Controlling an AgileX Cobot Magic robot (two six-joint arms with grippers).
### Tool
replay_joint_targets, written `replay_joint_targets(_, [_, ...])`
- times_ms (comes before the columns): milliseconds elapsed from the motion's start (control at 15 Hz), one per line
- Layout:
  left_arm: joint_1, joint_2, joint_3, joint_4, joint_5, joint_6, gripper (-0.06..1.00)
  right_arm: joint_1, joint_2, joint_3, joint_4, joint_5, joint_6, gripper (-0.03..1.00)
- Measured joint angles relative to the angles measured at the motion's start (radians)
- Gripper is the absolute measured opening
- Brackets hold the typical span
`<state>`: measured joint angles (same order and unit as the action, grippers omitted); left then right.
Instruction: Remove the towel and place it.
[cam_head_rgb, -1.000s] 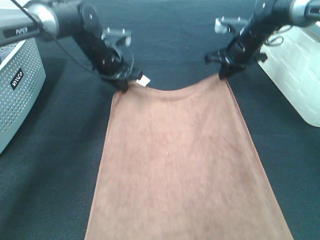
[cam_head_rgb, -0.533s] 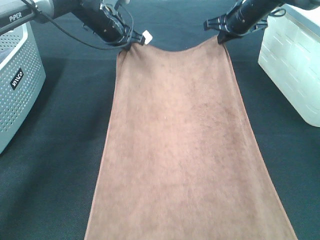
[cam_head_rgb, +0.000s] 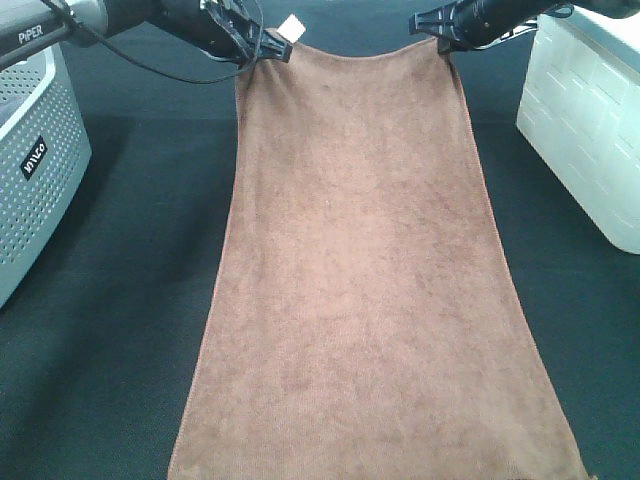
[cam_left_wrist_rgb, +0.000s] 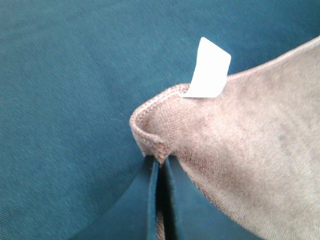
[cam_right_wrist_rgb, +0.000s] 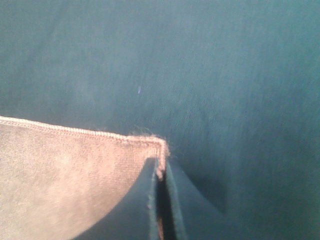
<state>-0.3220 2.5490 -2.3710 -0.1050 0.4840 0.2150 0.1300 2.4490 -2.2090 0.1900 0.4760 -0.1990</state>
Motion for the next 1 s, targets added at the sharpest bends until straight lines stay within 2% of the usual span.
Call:
replay_joint_targets(467, [0.001,0.033,0.0,0.005,-0.027,0.0,0.01,0.0,0.031,0.0,0.001,-0.058,-0.009,0.0])
replay_joint_targets(1000, [0.001,0.142,0.0,0.002,-0.163,0.0,0.01,0.0,0.154,0.0,0.001,-0.129,-0.05,0.0])
